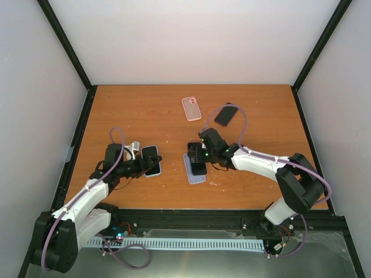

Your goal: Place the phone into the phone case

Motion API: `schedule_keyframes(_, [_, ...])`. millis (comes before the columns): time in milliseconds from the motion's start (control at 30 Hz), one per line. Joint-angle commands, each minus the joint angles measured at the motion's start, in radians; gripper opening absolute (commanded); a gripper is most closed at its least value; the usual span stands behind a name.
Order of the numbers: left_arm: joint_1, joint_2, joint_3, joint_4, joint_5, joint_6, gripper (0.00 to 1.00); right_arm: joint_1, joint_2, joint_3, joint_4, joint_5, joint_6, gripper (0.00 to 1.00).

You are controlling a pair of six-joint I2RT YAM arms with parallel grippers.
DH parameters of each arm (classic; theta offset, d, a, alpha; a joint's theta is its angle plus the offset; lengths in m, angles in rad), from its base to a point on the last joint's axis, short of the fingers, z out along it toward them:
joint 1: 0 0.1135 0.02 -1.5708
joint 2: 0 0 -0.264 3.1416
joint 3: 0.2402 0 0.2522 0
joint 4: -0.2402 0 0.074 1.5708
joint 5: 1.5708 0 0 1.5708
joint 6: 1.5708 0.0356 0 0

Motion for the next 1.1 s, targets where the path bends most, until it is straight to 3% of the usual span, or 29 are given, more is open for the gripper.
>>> schedule_keyframes(0, [-0.006, 0.002, 0.012, 0.017, -0.002, -0.003, 0.98, 0.047, 0.039, 0.042, 0.098, 0.013, -0.007, 0.53])
schedule_keyframes(500, [-0.007, -0.053, -0.016, 0.008, -0.001, -0.013, 0.99, 0.145, 0.093, 0.001, 0.174, 0.228, -0.043, 0.52])
schedule_keyframes(1067, [-0.006, -0.06, -0.018, 0.001, 0.003, -0.014, 0.99, 0.218, 0.114, -0.061, 0.181, 0.353, -0.018, 0.51])
